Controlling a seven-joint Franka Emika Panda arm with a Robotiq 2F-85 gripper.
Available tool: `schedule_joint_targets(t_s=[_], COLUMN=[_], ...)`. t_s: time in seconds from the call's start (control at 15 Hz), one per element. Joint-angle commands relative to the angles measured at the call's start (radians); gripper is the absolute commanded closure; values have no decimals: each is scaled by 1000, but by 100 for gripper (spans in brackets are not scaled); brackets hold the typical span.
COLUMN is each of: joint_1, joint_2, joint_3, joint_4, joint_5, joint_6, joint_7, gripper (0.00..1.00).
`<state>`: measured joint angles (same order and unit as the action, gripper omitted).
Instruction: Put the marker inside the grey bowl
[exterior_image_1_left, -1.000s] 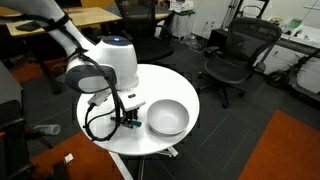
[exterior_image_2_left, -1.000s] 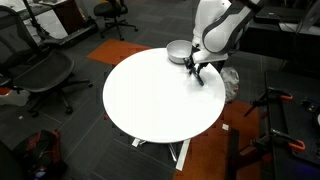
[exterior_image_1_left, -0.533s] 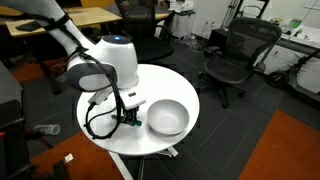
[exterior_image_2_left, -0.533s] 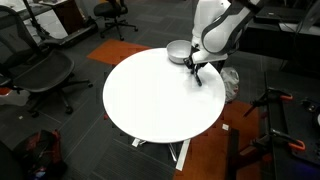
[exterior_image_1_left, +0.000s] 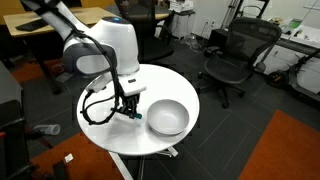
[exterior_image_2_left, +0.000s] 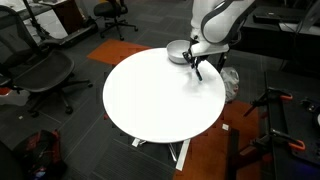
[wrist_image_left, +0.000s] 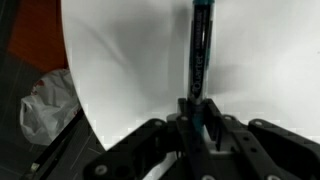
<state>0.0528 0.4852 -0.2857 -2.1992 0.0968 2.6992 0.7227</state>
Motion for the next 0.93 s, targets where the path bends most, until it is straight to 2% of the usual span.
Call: schedule_joint_targets(t_s=[0.0,0.47,0.87], joint_1=[38,12,-41], joint_2=[-116,-158,-97], joint_3=[-28,-34,-34], joint_4=[-38,57,186], joint_5=[-48,-150,-158], joint_6=[-78,-87,-78], joint_7=[62,125,108], gripper=[95,95,95])
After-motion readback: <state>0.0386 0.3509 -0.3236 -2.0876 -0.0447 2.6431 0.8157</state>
